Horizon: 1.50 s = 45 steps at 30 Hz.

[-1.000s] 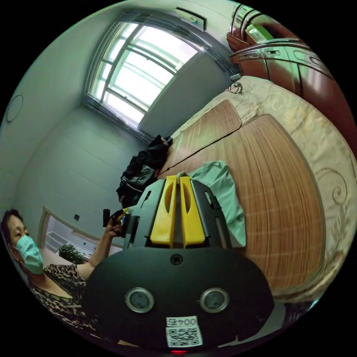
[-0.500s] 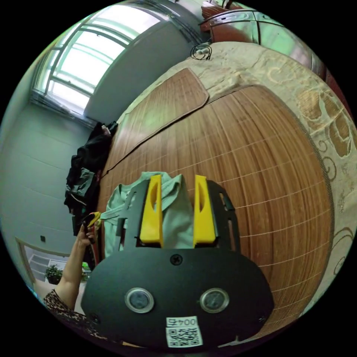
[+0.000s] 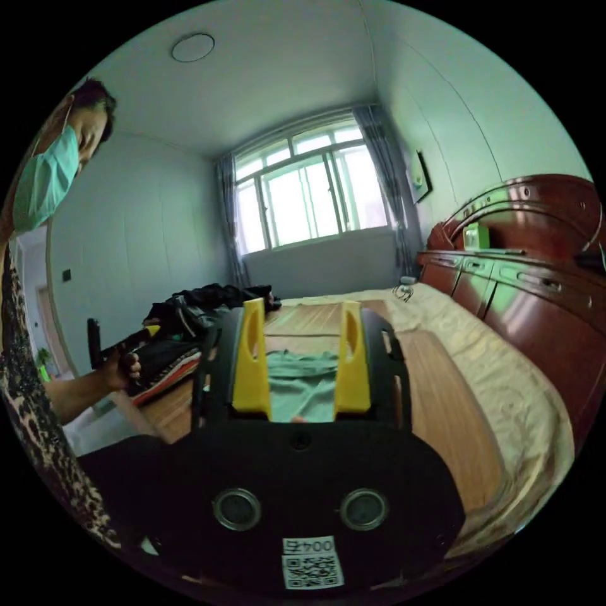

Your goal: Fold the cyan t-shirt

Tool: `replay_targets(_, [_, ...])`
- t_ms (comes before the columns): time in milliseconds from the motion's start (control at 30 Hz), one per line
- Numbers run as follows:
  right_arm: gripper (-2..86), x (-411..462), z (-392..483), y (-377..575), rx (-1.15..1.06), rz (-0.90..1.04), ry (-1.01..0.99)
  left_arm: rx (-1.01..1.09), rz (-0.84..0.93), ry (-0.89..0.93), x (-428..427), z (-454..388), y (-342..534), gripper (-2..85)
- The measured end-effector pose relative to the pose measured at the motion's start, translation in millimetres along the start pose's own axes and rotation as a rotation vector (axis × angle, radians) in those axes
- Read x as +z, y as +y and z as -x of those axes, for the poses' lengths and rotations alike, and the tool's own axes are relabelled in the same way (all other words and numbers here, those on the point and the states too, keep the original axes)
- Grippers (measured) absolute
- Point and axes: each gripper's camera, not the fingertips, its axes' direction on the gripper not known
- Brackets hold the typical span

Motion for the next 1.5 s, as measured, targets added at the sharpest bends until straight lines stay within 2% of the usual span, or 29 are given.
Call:
replay_targets(67, [8.2, -21, 20, 23, 0.072, 0.089, -0.058, -0.047, 0.149, 0.027, -3, -26, 27, 5.1])
replay_targets(167, [14.2, -28, 29, 40, 0.120, 0.151, -0.158, -0.073, 0.190, 0.014, -11, -54, 66, 4.1])
replay_targets(267, [22.2, -23, 23, 51, 0.157, 0.185, -0.156, 0.003, 0.292, -0.152, -2, -68, 86, 6.9])
replay_targets(367, [22.9, -11, 11, 58, 0.151, 0.256, -0.142, -0.026, 0.386, -0.124, 19, -57, 104, 9.4])
replay_targets(500, [21.3, 15, -16, 61, 0.170, 0.363, -0.115, -0.024, 0.506, -0.174, 54, -36, 126, 9.8])
replay_targets(767, [21.7, 100, -84, 85, 0.251, 0.603, -0.032, 0.157, 0.647, -0.253, 123, -36, 150, 11.2])
replay_targets(933, [22.6, 142, -109, 103, 0.278, 0.698, 0.023, 0.138, 0.754, -0.230, 157, -33, 164, 13.4])
replay_targets(1100, [22.5, 175, -123, 115, 0.290, 0.755, 0.050, 0.113, 0.775, -0.218, 166, -30, 165, 13.8])
replay_targets(1200, [18.9, 193, -122, 117, 0.279, 0.793, 0.058, 0.099, 0.765, -0.200, 174, -29, 163, 12.5])
replay_targets(1267, [8.8, 203, -119, 119, 0.267, 0.838, 0.047, 0.097, 0.780, -0.197, 182, -31, 163, 10.1])
replay_targets(1333, [3.9, 207, -116, 123, 0.262, 0.888, 0.029, 0.107, 0.780, -0.221, 188, -36, 164, 5.3])
replay_targets(1500, [2.5, 173, -107, 126, 0.292, 0.841, 0.032, 0.056, 0.752, -0.206, 167, -37, 163, 2.9])
